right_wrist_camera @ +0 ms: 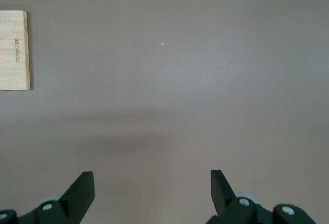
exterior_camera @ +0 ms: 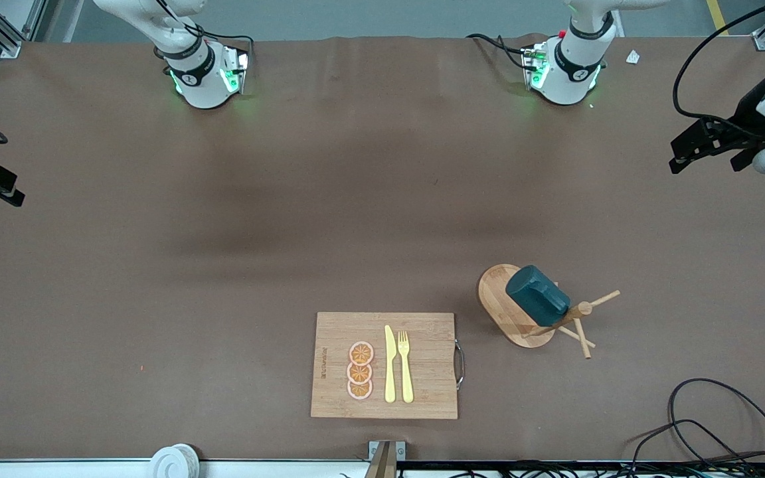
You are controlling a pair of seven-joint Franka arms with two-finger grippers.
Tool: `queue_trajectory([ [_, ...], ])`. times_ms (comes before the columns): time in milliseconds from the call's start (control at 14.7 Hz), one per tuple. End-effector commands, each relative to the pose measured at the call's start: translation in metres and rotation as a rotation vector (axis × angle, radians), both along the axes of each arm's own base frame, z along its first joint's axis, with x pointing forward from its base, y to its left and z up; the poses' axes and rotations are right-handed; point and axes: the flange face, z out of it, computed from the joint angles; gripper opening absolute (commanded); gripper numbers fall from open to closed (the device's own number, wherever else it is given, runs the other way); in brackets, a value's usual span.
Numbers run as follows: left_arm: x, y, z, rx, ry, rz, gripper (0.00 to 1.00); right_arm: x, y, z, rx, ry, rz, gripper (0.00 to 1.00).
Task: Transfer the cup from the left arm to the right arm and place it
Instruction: 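Move the left gripper toward the teal mug on the mug tree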
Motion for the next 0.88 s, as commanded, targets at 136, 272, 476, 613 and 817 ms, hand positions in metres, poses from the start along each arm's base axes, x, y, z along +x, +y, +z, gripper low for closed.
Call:
queue_trajectory([
  [136, 0.003, 0.001, 0.000, -0.010, 0.022, 0.007, 1.00, -0.005, -0.004, 0.005, 0.002, -0.009, 0.011, 1.00],
  [272, 0.018, -0.001, -0.014, -0.014, 0.028, 0.011, 1.00, -0.005, -0.005, 0.005, 0.002, -0.009, 0.008, 1.00],
  [476, 0.052, -0.011, -0.035, -0.076, 0.033, 0.143, 1.00, -0.004, -0.004, 0.006, 0.002, -0.009, 0.009, 1.00],
  [613, 0.074, -0.021, -0.051, -0.097, 0.010, 0.282, 1.00, -0.004, -0.004, 0.006, 0.000, -0.009, 0.012, 1.00],
  [817, 0.101, -0.030, -0.079, -0.154, 0.003, 0.423, 1.00, -0.003, -0.004, 0.003, 0.002, -0.004, 0.014, 1.00],
])
